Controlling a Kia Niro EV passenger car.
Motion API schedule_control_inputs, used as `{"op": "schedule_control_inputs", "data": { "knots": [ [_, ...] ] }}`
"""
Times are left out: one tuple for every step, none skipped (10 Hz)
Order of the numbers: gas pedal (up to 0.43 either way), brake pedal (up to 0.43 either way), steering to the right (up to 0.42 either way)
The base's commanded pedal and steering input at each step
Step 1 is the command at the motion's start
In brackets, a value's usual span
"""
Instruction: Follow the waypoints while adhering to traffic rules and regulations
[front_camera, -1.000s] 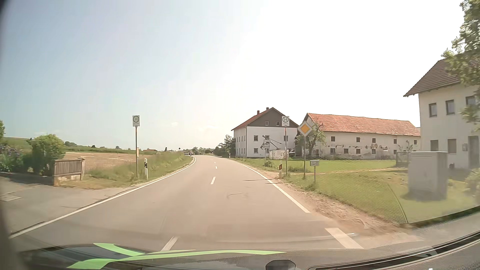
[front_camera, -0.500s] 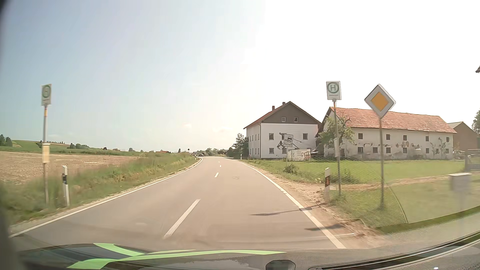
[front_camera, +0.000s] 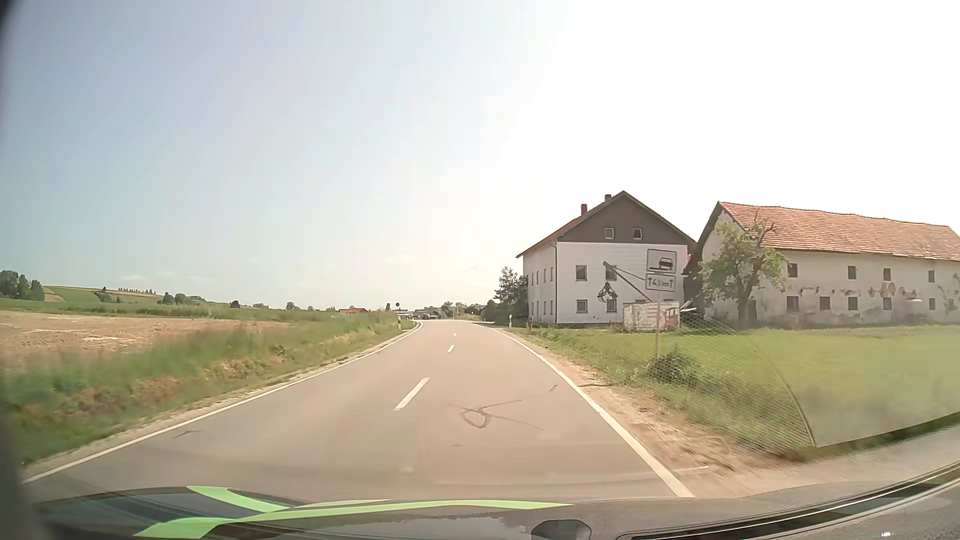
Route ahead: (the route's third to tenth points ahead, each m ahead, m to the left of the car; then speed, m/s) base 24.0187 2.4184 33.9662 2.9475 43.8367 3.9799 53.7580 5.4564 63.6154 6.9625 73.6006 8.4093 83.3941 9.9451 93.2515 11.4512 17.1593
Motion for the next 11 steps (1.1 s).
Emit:
{"op": "schedule_control_inputs", "data": {
  "knots": [
    [0.197, 0.000, -0.026],
    [0.209, 0.000, -0.025],
    [0.209, 0.000, -0.024],
    [0.209, 0.000, -0.022],
    [0.209, 0.000, -0.021],
    [0.209, 0.000, -0.020],
    [0.209, 0.000, -0.020],
    [0.209, 0.000, -0.020],
    [0.209, 0.000, -0.020],
    [0.209, 0.000, -0.020],
    [0.209, 0.000, -0.020]
  ]
}}
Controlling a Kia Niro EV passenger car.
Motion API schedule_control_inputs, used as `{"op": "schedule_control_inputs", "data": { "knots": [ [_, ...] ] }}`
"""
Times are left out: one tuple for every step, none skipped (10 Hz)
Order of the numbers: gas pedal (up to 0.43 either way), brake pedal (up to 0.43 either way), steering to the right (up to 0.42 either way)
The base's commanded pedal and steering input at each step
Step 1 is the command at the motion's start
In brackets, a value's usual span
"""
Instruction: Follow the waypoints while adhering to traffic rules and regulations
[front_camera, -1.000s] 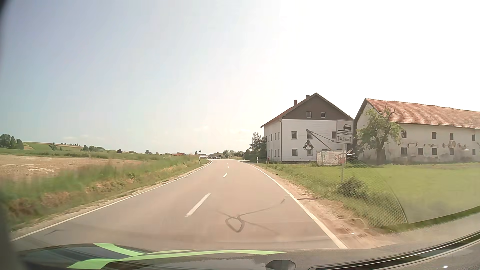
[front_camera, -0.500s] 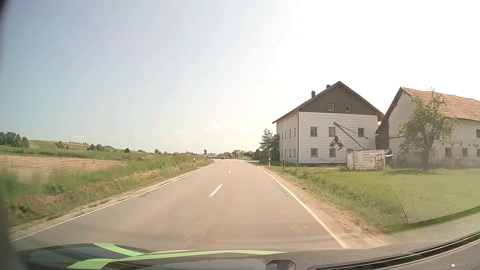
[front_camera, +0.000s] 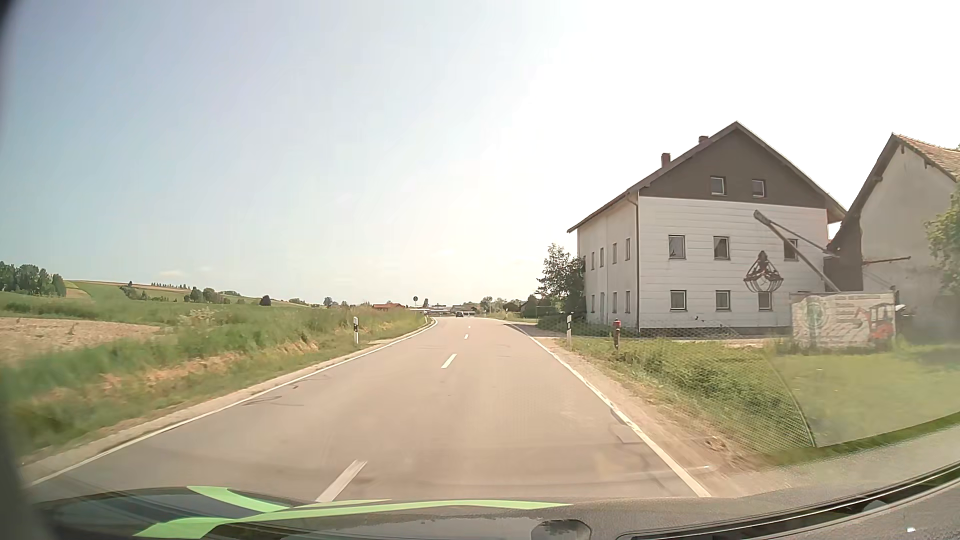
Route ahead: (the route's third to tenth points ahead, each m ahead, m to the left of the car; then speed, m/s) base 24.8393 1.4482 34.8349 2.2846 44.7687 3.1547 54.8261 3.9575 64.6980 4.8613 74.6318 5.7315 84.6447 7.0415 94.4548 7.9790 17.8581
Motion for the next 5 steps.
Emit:
{"op": "schedule_control_inputs", "data": {
  "knots": [
    [0.209, 0.000, -0.020],
    [0.220, 0.000, -0.020],
    [0.220, 0.000, -0.020],
    [0.228, 0.000, -0.018],
    [0.228, 0.000, -0.017]
  ]
}}
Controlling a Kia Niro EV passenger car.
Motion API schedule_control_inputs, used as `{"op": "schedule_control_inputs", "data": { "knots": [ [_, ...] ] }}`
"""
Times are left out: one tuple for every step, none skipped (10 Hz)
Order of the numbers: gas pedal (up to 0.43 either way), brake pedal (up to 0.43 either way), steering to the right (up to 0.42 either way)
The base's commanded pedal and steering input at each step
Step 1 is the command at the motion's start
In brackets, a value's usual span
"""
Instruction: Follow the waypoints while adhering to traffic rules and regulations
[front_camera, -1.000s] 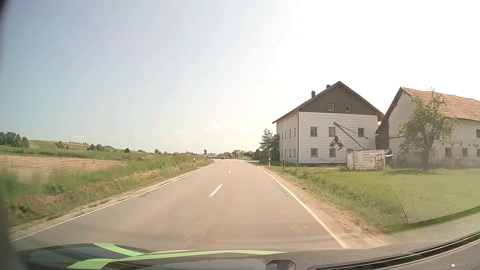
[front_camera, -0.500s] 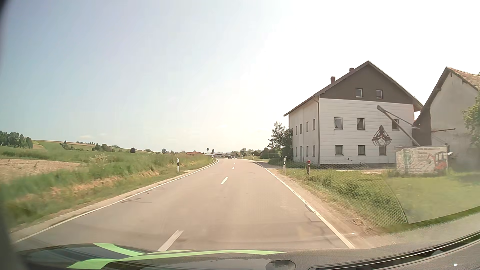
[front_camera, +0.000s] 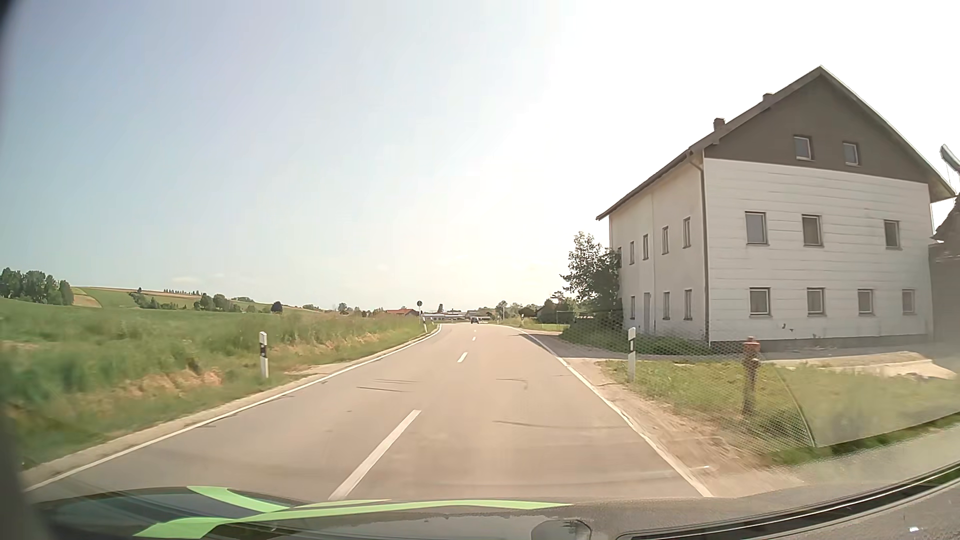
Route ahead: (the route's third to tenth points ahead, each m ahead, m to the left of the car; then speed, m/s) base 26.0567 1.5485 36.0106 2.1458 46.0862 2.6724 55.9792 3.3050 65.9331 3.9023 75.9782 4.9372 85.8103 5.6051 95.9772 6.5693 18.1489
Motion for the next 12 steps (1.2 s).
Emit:
{"op": "schedule_control_inputs", "data": {
  "knots": [
    [0.228, 0.000, -0.015],
    [0.228, 0.000, -0.014],
    [0.228, 0.000, -0.013],
    [0.220, 0.000, -0.011],
    [0.169, 0.000, -0.009],
    [0.169, 0.000, -0.009],
    [0.169, 0.000, -0.009],
    [0.169, 0.000, -0.009],
    [0.169, 0.000, -0.009],
    [0.177, 0.000, -0.009],
    [0.177, 0.000, -0.009],
    [0.177, 0.000, -0.009]
  ]
}}
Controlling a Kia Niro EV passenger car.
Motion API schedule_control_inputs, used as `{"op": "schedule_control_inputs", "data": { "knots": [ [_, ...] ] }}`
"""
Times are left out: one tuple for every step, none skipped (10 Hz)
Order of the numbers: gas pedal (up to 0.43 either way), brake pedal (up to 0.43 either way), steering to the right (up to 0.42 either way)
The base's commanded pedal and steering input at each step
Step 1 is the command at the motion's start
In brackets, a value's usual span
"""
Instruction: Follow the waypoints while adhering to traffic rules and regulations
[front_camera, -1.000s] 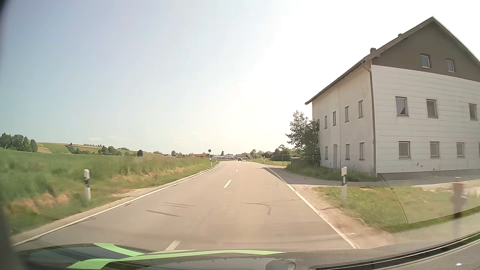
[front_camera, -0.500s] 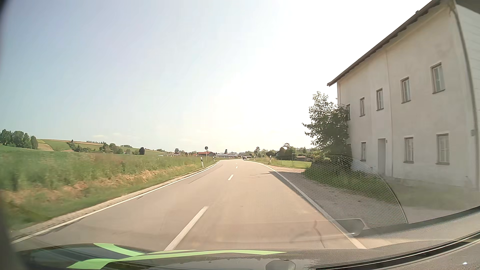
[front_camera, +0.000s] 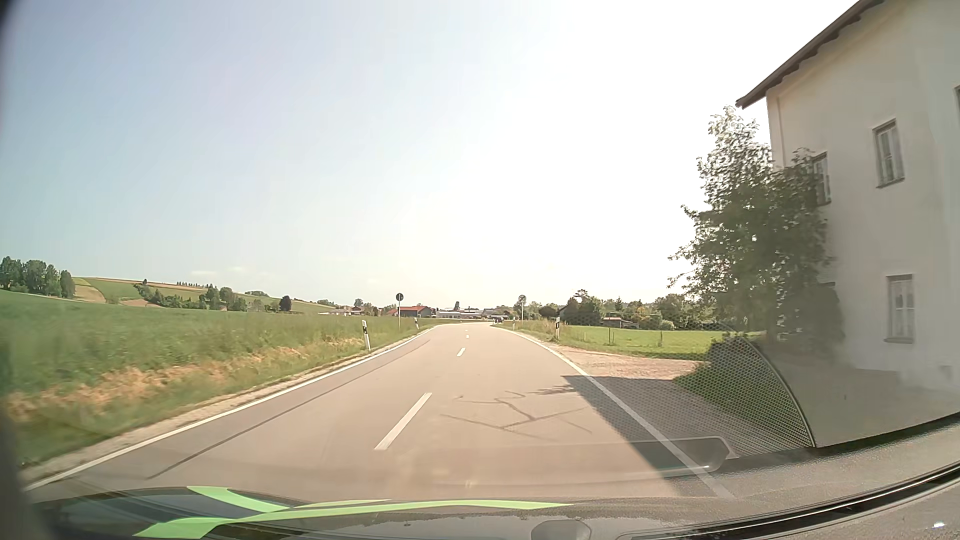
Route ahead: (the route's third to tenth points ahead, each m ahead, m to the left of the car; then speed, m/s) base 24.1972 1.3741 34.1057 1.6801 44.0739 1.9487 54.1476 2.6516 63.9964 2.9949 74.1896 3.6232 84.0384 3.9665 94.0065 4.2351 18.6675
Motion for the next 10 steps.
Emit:
{"op": "schedule_control_inputs", "data": {
  "knots": [
    [0.047, 0.000, -0.009],
    [0.000, 0.000, -0.010],
    [0.000, 0.000, -0.011],
    [0.000, 0.000, -0.011],
    [0.000, 0.000, -0.012],
    [0.000, 0.000, -0.011],
    [0.079, 0.000, -0.012],
    [0.087, 0.000, -0.012],
    [0.118, 0.000, -0.012],
    [0.118, 0.000, -0.012]
  ]
}}
